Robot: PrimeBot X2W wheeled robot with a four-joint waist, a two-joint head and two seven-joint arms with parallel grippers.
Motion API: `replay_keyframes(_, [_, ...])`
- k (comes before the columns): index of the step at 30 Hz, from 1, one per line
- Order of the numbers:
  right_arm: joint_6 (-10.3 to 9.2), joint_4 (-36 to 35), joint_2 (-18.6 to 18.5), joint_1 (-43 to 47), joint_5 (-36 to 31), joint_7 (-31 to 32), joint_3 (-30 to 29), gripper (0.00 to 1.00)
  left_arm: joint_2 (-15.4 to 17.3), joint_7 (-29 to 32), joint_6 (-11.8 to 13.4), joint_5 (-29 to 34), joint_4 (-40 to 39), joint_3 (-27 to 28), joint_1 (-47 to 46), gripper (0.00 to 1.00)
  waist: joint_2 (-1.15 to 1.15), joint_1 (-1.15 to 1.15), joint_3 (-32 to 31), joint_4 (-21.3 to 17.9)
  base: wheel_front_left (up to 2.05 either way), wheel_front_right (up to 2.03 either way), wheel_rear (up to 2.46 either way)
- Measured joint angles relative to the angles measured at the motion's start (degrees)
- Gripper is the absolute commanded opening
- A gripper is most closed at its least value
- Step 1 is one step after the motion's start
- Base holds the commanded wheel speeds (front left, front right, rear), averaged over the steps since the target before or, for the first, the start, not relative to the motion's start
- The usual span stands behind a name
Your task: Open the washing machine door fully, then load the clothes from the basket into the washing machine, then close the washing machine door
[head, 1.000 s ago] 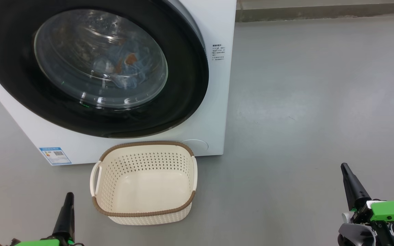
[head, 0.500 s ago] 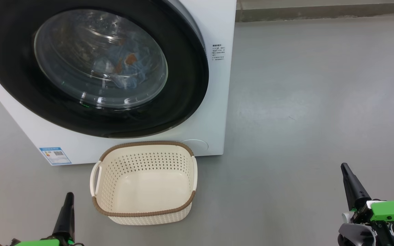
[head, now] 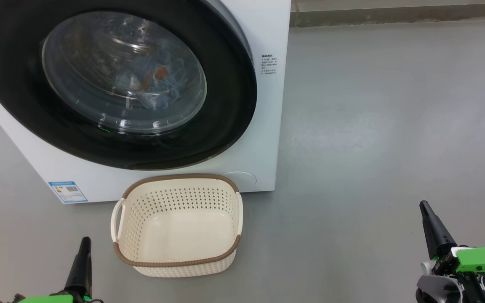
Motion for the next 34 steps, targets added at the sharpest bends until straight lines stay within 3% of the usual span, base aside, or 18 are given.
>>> replay_keyframes(34, [0.00,0.00,0.01,0.00,0.00,0.00,-0.02,0.00,0.00,0.00,0.00,0.00,0.00,-0.01,0.00,0.00,0.00,0.00,0.00,0.00,0.00,0.00,0.00])
